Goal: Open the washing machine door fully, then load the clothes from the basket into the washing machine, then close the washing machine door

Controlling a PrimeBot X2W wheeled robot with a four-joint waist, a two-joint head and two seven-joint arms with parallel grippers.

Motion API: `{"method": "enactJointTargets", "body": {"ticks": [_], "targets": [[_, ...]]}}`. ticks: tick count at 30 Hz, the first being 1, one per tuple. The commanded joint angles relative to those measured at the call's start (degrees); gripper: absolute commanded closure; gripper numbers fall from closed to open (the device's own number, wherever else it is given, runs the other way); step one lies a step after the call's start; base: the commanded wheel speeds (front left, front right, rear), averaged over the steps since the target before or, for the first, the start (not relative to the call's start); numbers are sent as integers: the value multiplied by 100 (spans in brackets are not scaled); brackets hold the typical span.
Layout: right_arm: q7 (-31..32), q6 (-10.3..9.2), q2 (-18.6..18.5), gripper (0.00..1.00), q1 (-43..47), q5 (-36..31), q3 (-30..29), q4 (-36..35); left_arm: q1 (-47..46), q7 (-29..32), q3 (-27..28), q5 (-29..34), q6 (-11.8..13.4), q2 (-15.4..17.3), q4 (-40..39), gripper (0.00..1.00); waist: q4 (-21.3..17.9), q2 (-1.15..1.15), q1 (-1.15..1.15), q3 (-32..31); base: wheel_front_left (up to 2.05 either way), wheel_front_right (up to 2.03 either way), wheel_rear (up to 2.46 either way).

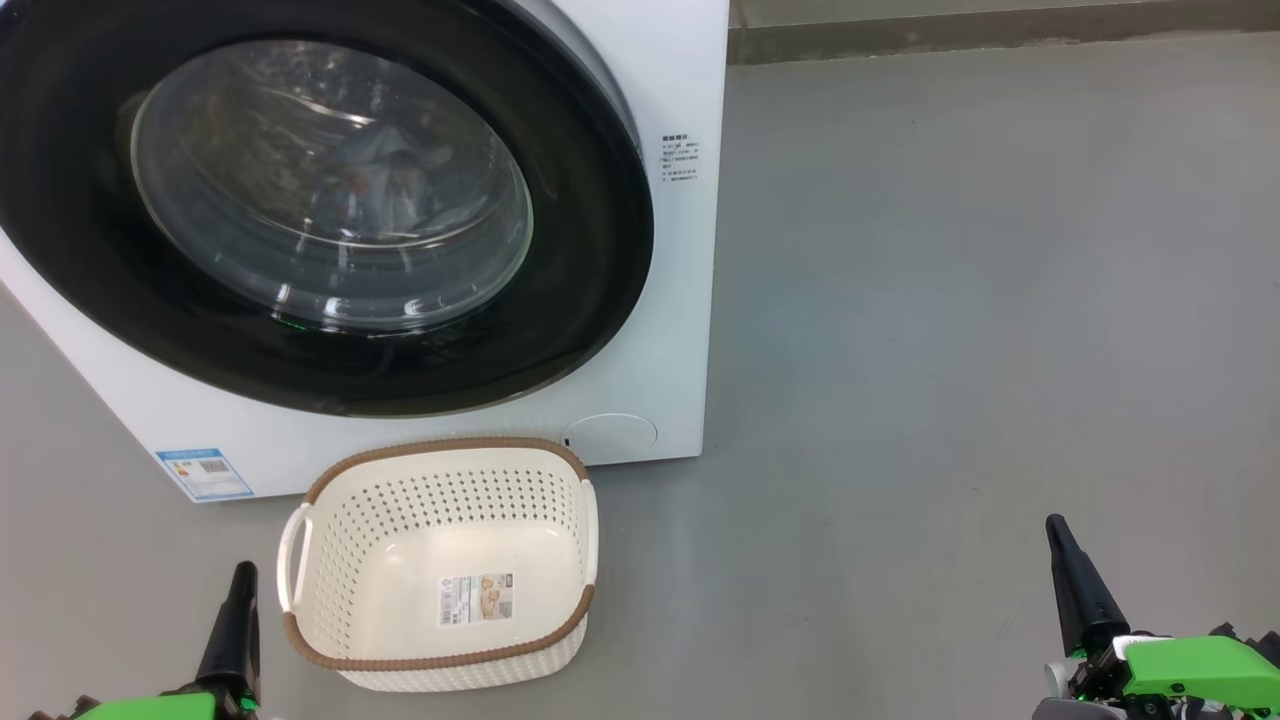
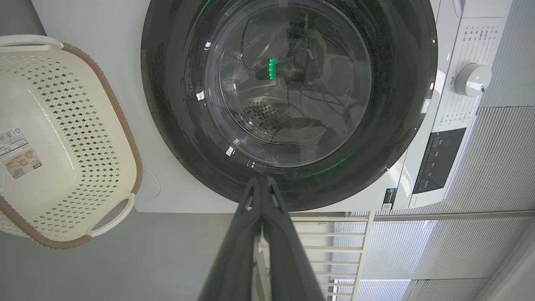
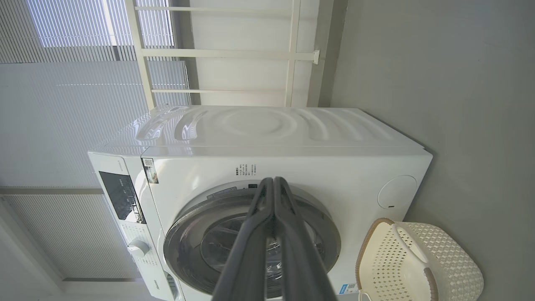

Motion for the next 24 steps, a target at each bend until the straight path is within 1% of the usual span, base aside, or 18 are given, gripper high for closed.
{"method": "enactJointTargets", "body": {"ticks": [1, 24], "targets": [[32, 9, -24, 100, -224, 17, 113, -140, -222, 18, 199, -14, -64, 70, -103, 100, 0, 0, 0, 0, 0, 0, 0], [44, 9, -14, 100, -225, 5, 98, -139, -225, 41, 228, 10, -64, 50, -102, 100, 0, 0, 0, 0, 0, 0, 0]]}}
